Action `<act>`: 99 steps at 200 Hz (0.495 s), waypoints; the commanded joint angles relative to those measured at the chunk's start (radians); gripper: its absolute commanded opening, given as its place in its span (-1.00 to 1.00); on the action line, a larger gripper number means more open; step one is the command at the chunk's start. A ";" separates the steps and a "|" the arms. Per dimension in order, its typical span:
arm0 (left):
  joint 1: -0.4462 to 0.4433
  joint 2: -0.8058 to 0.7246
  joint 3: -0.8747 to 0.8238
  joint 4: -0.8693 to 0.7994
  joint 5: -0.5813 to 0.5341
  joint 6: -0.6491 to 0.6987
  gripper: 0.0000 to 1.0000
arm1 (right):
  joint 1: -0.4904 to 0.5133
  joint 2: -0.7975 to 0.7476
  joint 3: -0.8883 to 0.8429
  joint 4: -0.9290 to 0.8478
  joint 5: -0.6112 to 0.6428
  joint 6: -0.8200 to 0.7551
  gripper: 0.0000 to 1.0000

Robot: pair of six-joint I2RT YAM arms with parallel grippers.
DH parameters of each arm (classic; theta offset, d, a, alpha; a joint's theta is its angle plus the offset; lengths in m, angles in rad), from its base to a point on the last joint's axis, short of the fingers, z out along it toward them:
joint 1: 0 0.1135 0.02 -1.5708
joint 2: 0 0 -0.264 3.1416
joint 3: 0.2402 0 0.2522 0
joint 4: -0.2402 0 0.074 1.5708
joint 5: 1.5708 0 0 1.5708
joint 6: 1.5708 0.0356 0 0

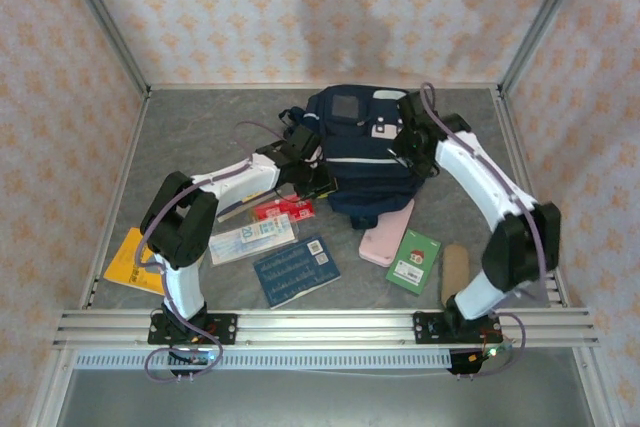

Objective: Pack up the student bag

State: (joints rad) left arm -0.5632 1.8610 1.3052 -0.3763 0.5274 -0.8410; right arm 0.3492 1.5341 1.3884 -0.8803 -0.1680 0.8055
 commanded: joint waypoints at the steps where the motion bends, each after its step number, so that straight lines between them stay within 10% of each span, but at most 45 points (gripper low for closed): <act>1: -0.006 -0.049 0.022 0.081 0.065 -0.035 -0.95 | 0.019 -0.077 -0.093 0.052 -0.119 0.227 0.00; 37: -0.018 -0.039 0.025 0.079 0.058 -0.042 -0.91 | 0.069 0.020 0.023 0.056 -0.100 0.090 0.13; 67: -0.020 -0.072 0.034 -0.015 0.004 0.005 -0.25 | 0.076 0.236 0.292 -0.195 0.027 -0.171 0.22; 99: 0.012 -0.224 0.002 -0.136 -0.093 0.112 0.07 | 0.082 0.234 0.287 -0.166 -0.049 0.046 0.04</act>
State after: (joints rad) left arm -0.5743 1.7981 1.3060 -0.4313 0.5064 -0.8177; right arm 0.4248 1.8053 1.6901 -0.9718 -0.2111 0.7498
